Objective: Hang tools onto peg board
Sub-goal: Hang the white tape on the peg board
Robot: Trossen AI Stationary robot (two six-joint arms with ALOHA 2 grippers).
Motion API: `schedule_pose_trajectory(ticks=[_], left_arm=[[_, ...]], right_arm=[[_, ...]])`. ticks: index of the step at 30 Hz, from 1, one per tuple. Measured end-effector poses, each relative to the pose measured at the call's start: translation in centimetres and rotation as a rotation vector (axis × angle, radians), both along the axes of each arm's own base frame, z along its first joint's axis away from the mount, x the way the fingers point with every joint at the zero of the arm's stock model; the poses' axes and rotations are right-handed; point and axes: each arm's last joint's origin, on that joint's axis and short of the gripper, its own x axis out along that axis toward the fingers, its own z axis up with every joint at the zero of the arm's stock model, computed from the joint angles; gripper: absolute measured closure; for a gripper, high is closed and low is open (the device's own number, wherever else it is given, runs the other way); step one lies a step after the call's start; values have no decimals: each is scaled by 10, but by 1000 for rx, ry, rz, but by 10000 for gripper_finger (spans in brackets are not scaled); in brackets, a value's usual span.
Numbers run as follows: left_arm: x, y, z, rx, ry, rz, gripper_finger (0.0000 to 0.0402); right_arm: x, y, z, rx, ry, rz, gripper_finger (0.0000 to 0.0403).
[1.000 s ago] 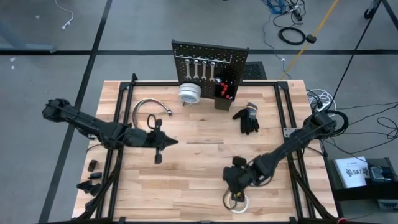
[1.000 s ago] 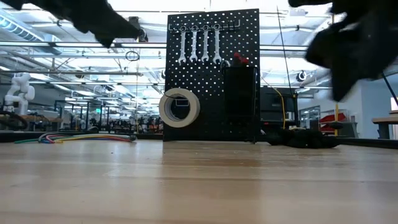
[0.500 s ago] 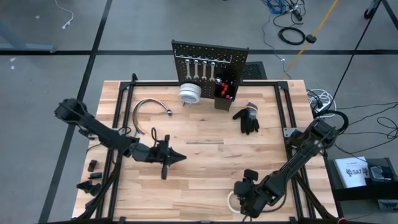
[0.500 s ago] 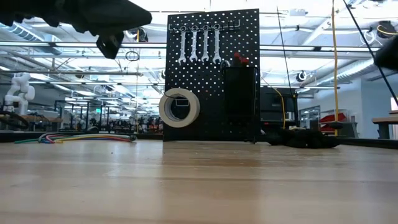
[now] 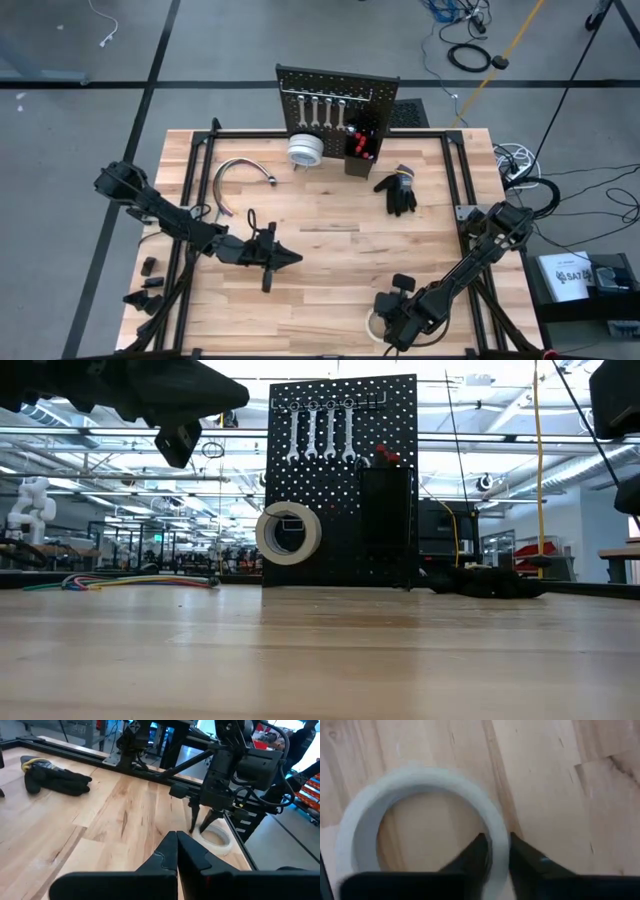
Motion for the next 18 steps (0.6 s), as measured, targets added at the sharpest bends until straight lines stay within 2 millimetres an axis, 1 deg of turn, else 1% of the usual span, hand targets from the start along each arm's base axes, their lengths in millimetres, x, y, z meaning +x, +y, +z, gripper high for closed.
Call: schedule_pose_trajectory(ticks=[1, 2, 4, 7, 10, 14, 16, 18], left_arm=[[0, 0, 0, 0, 0, 1, 401], [0, 0, 0, -1, -1, 1, 400], [0, 0, 0, -33, 1, 7, 393], [2, 4, 0, -174, 10, 64, 375], [4, 8, -2, -318, 26, 113, 356], [5, 6, -9, -434, 56, 134, 328], [7, 5, -14, -505, 77, 153, 314], [9, 3, -20, -588, 87, 168, 301]], right_arm=[[0, 0, 1, 0, 2, 2, 349], [-1, -1, 2, -3, 3, 3, 367], [0, -5, 6, -19, -9, 3, 369], [2, -17, 20, -79, -77, -36, 369], [12, -31, 43, -165, -247, -83, 369], [24, -50, 66, -319, -427, -114, 369], [34, -59, 74, -352, -478, -97, 369], [46, -67, 78, -372, -508, -67, 369]])
